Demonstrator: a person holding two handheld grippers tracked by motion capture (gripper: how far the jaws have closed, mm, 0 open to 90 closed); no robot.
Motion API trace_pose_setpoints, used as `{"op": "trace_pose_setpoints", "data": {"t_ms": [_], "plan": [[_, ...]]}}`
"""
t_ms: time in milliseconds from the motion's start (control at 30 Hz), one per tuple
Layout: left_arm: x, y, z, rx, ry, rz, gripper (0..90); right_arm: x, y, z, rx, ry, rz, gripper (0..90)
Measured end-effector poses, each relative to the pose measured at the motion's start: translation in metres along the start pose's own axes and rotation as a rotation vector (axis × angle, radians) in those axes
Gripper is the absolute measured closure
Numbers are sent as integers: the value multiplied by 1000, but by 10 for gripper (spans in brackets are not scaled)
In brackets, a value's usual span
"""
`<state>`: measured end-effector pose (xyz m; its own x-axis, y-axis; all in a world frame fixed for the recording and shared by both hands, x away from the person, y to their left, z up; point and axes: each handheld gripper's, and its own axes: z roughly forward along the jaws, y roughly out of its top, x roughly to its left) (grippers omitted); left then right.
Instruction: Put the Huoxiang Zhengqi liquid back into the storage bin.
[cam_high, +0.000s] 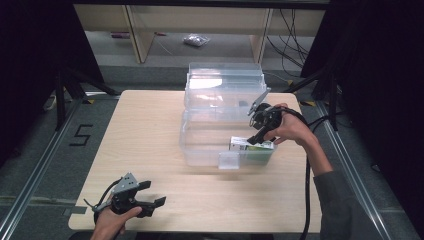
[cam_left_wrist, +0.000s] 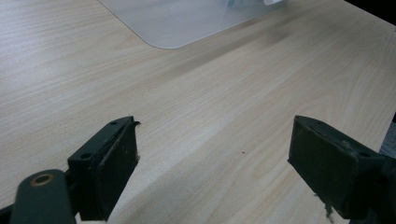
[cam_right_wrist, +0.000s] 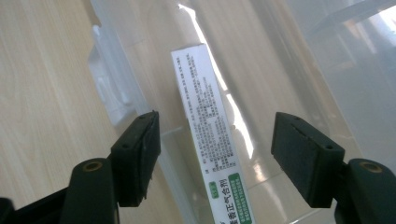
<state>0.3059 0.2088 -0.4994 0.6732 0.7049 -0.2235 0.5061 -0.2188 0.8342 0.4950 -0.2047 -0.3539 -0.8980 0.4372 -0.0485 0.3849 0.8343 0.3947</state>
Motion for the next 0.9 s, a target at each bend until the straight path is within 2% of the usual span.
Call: {"op": "trace_pose_setpoints", "data": {"t_ms": [67, 167, 233, 300, 900], "plan": [[1, 0, 0, 11, -6, 1, 149, 4, -1, -3, -29, 1, 35, 305], [0, 0, 0, 11, -6, 3, 149, 12, -3, -5, -58, -7, 66, 276], [0, 0, 0, 10, -6, 2, 149, 13, -3, -5, -72, -8, 60, 272], [0, 0, 0, 10, -6, 1, 149, 18, -4, -6, -87, -11, 94, 253], [0, 0, 0, 11, -5, 2, 149, 31, -10, -7, -121, -7, 114, 246]]}}
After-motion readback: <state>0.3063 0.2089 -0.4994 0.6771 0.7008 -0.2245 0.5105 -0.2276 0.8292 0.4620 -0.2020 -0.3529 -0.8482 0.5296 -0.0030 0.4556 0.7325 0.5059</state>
